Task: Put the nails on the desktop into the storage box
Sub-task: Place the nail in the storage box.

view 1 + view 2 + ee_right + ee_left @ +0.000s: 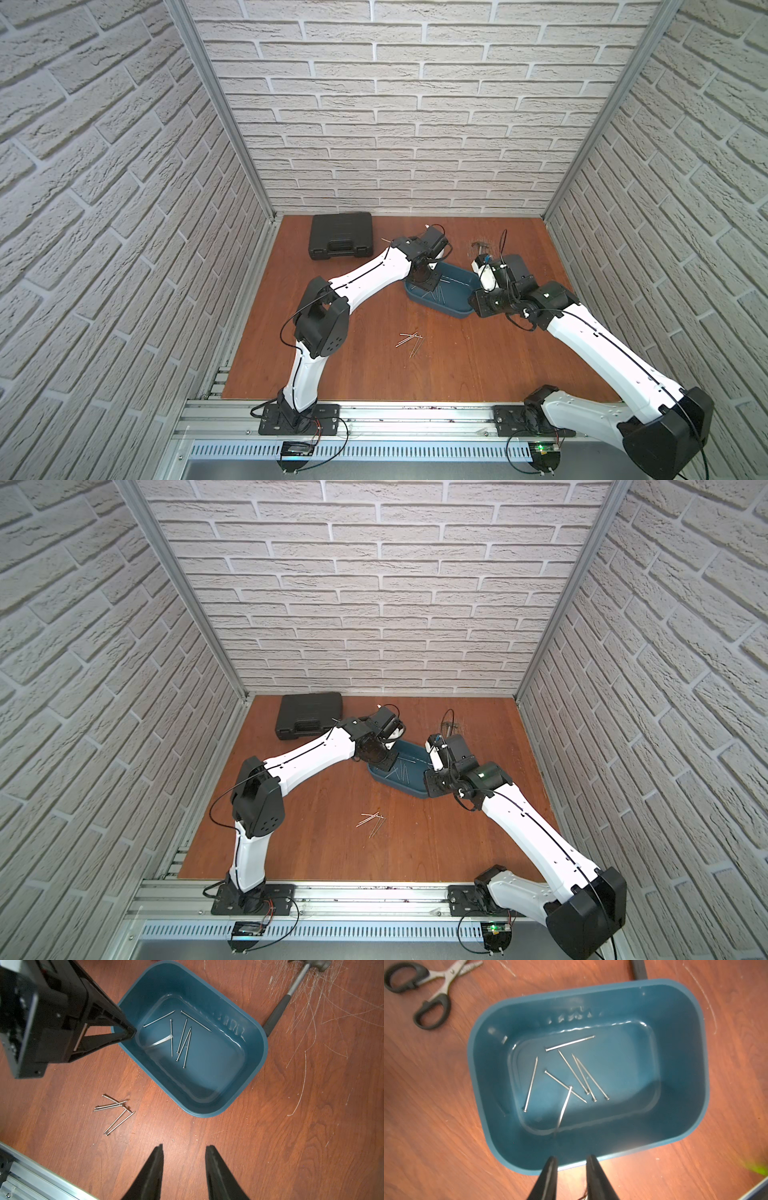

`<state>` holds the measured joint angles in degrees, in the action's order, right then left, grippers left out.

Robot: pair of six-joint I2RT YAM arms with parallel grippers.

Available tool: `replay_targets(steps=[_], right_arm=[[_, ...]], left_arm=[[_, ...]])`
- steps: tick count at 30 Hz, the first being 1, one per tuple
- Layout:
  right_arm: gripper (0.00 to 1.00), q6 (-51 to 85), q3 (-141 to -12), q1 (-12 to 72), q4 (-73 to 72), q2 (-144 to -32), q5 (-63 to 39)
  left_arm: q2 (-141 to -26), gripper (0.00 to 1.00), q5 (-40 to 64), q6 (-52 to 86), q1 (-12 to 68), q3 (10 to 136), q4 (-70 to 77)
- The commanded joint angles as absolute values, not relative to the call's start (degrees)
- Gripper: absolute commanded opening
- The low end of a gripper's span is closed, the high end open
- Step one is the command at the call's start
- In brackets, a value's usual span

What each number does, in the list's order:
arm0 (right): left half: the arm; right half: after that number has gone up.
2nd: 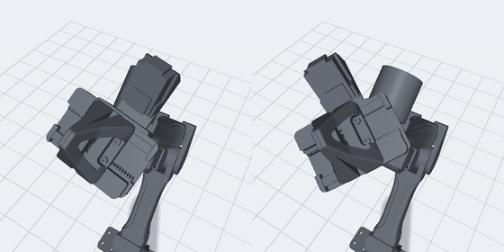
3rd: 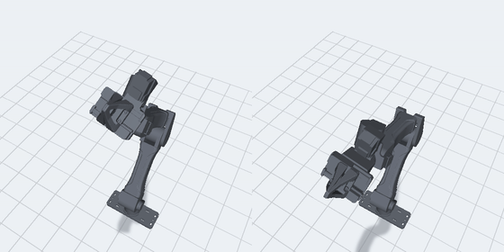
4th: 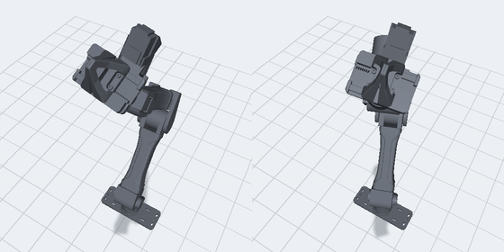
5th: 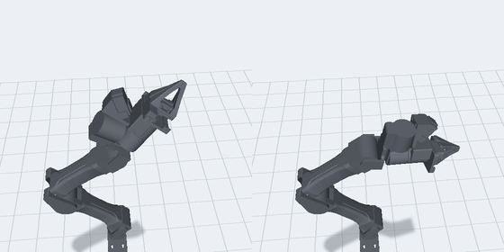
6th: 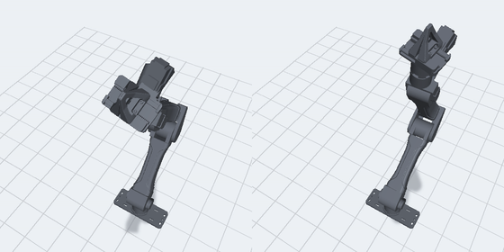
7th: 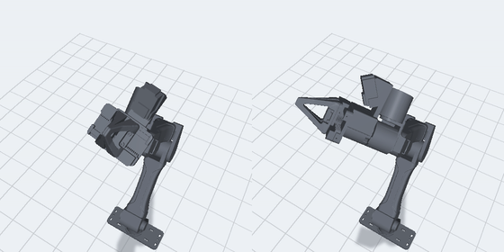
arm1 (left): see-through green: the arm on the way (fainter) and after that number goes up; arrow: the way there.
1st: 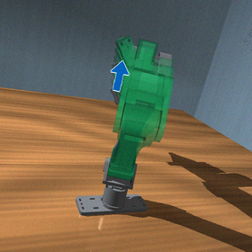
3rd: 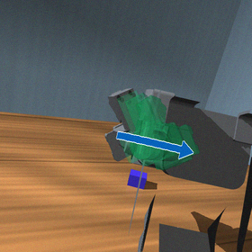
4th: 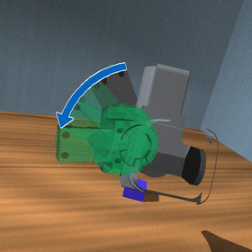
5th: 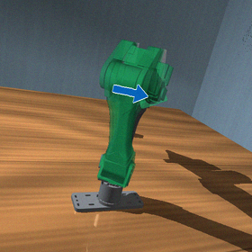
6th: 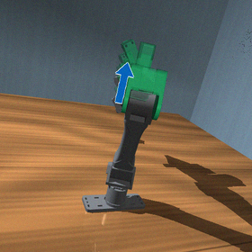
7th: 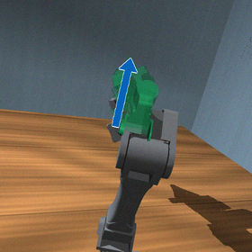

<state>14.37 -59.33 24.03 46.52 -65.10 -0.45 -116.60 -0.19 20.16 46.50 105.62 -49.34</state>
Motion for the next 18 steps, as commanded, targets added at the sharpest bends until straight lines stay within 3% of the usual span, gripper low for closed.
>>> replay_targets(steps=[1, 8, 18], right_arm=[[0.38, 14.22, -58.89, 23.64, 46.15, -65.01, -2.25], [0.38, 14.48, -59.57, 23.72, 44.97, -66.69, -4.68], [0.37, 14.79, -60.52, 27.71, 41.42, -71.99, -7.43]], left_arm=[[-114.9, 0.33, -1.58, 19.82, 45.97, 107.29, -49.83], [-108.64, 0.33, -3.73, 21.48, 45.9, 101.75, -48.99], [-93.84, 0.34, -7.5, 29.86, 46.07, 78.9, -45.12]])
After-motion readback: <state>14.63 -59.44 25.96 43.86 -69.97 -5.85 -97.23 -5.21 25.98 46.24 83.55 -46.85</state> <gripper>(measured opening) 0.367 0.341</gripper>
